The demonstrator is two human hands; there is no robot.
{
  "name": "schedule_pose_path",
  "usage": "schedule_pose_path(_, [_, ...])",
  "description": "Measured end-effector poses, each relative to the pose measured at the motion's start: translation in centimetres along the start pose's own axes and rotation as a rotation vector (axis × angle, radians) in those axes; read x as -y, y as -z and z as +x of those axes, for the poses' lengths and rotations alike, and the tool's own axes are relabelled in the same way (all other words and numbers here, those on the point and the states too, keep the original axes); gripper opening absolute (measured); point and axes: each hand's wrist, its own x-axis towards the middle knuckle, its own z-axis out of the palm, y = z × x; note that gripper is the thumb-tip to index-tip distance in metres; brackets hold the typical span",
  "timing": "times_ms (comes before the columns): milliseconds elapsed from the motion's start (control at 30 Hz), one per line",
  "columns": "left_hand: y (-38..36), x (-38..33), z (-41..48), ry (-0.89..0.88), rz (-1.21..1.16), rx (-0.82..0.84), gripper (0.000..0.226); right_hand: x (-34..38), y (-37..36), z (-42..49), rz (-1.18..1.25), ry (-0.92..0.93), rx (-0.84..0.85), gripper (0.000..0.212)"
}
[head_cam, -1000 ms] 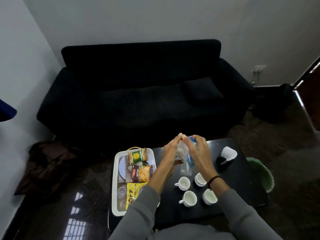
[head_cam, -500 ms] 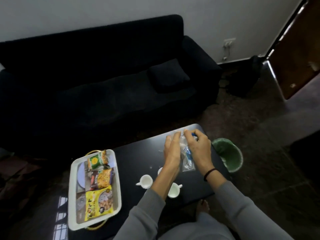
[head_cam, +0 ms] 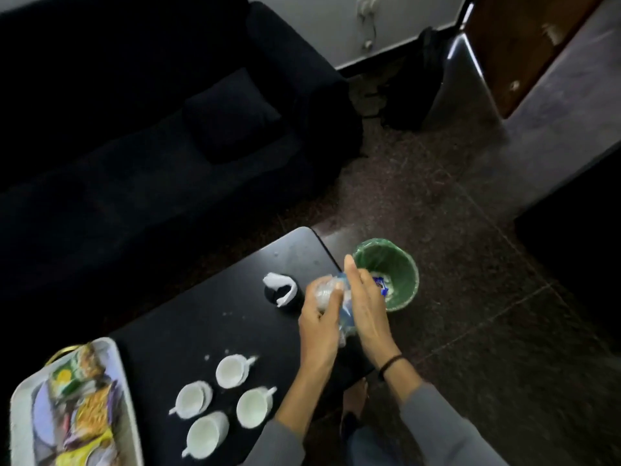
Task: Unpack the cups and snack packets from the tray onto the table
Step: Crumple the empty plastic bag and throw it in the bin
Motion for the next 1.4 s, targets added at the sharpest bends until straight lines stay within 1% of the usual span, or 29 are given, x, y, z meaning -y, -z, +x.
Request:
schedule_pose_path(67, [-1.5,1.4,2.0,0.014,0.026,0.034,0.024,-2.1,1.9,1.5,0.066,-0.004,0.057,0.052])
schedule_pose_path(100, [-2.4,2.0,3.1,0.038,0.036,0.062,0.024,-3.3,2.9,2.3,0.08,-0.001,0.102,0.053])
schedule_pose_path(167, [-4.3,3.0,5.2,0.122,0.06,0.107,0.022,-5.7,4.9,3.8,0.061,0.002,0.173,0.07])
schedule_pose_path(233, [-7.0,4.1,7.4,0.243,0.097,0.148,0.025,-8.2,7.4,5.9,0.035,-0.01,0.205,0.09])
schedule_pose_path(267, [-8.4,4.6,8.5,0.303,0.121,0.164,0.027,-9.2,8.5,7.0,0.033,-0.027,0.211,0.095])
schedule_pose_path(300, [-9.8,5.2,9.6,0.371,0.111,0.166,0.029,-10.0,9.7,8.1,0.025,-0.04,0.207,0.095])
schedule_pose_path(333, [-10.8,5.6,10.5,0.446,0.045,0.173,0.033,-10.6,10.7,9.2,-0.006,-0.043,0.186,0.093])
schedule_pose_path(367, [-12.0,6.0,11.6,0.513,-0.044,0.188,0.036,-11.3,11.7,10.5,-0.057,-0.037,0.146,0.089])
schedule_pose_path(433, [-14.0,6.9,13.7,0.595,-0.109,0.185,0.035,-12.3,13.5,13.2,-0.177,-0.012,0.056,0.074])
schedule_pose_path(467, [-15.1,7.6,14.9,0.596,-0.092,0.189,0.031,-12.7,14.1,14.5,-0.229,0.005,0.02,0.064])
schedule_pose_path(533, [-16.8,9.2,16.8,0.517,-0.017,0.205,0.027,-13.7,14.6,17.0,-0.33,0.039,-0.02,0.046])
schedule_pose_path(600, [-18.2,11.0,18.3,0.443,0.079,0.224,0.028,-15.2,14.5,19.2,-0.404,0.024,-0.073,0.041])
schedule_pose_path(667, [-19.0,12.6,19.6,0.367,0.179,0.237,0.029,-16.6,13.9,20.9,-0.46,-0.049,-0.154,0.049])
schedule_pose_path(733, [-19.8,14.2,21.1,0.342,0.225,0.23,0.032,-18.3,13.5,22.3,-0.486,-0.137,-0.201,0.058])
schedule_pose_path(867, [-20.4,16.8,23.9,0.426,0.218,0.235,0.043,-20.9,13.2,25.1,-0.45,-0.213,-0.178,0.062])
schedule_pose_path(1000, [-20.6,18.7,25.9,0.429,0.242,0.249,0.045,-22.3,13.9,28.1,-0.387,-0.307,-0.16,0.081])
schedule_pose_path(1067, [-20.7,19.2,26.4,0.423,0.27,0.261,0.046,-23.0,14.4,29.3,-0.378,-0.355,-0.144,0.084])
schedule_pose_path(1133, [-20.7,19.4,26.5,0.42,0.299,0.264,0.049,-23.6,14.8,29.9,-0.406,-0.367,-0.162,0.077])
schedule_pose_path(1233, [-20.2,19.6,26.6,0.406,0.352,0.271,0.05,-24.5,14.7,29.9,-0.429,-0.372,-0.195,0.058])
schedule_pose_path(1367, [-19.5,19.9,26.4,0.416,0.353,0.268,0.047,-25.2,14.3,29.4,-0.334,-0.388,-0.203,0.032])
schedule_pose_path(1400, [-19.5,19.9,26.3,0.416,0.354,0.266,0.046,-25.2,14.2,29.3,-0.325,-0.381,-0.204,0.028])
